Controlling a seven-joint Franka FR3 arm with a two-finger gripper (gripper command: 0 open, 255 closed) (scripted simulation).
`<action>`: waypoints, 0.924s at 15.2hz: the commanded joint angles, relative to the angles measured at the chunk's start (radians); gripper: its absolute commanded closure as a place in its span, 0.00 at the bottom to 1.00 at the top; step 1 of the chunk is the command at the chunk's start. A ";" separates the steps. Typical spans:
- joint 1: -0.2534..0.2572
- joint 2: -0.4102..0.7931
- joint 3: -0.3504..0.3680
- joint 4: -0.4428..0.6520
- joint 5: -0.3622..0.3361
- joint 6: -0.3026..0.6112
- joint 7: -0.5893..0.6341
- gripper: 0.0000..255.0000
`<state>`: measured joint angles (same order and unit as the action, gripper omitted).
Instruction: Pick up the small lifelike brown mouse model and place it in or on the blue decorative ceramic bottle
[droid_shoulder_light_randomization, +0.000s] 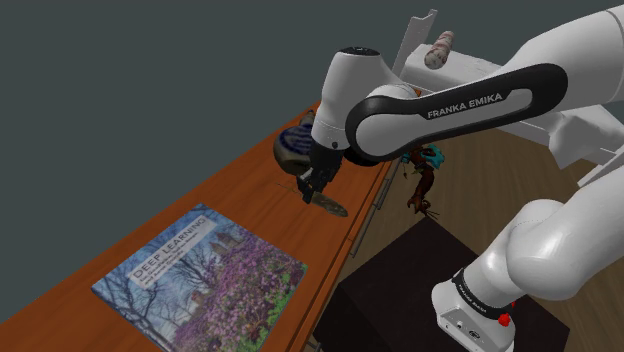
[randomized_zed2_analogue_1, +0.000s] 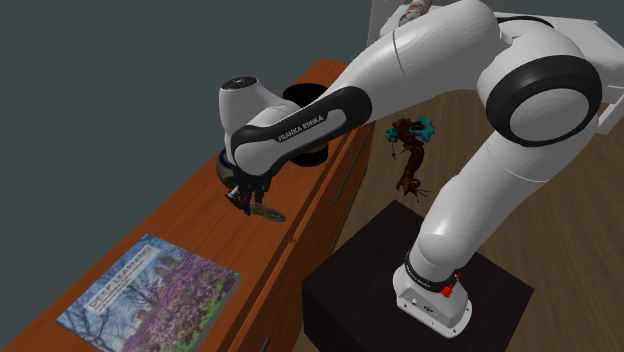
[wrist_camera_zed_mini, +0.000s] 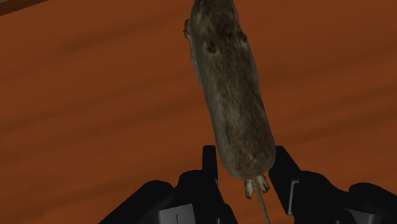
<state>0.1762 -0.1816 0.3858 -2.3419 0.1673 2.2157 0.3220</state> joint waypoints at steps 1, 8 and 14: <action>0.000 0.000 0.000 0.000 0.000 0.000 0.000 1.00; 0.000 -0.031 -0.007 0.040 0.005 -0.071 -0.002 1.00; -0.001 -0.061 -0.016 0.095 0.007 -0.155 -0.002 1.00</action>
<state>0.1751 -0.2377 0.3719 -2.2588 0.1743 2.0778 0.3201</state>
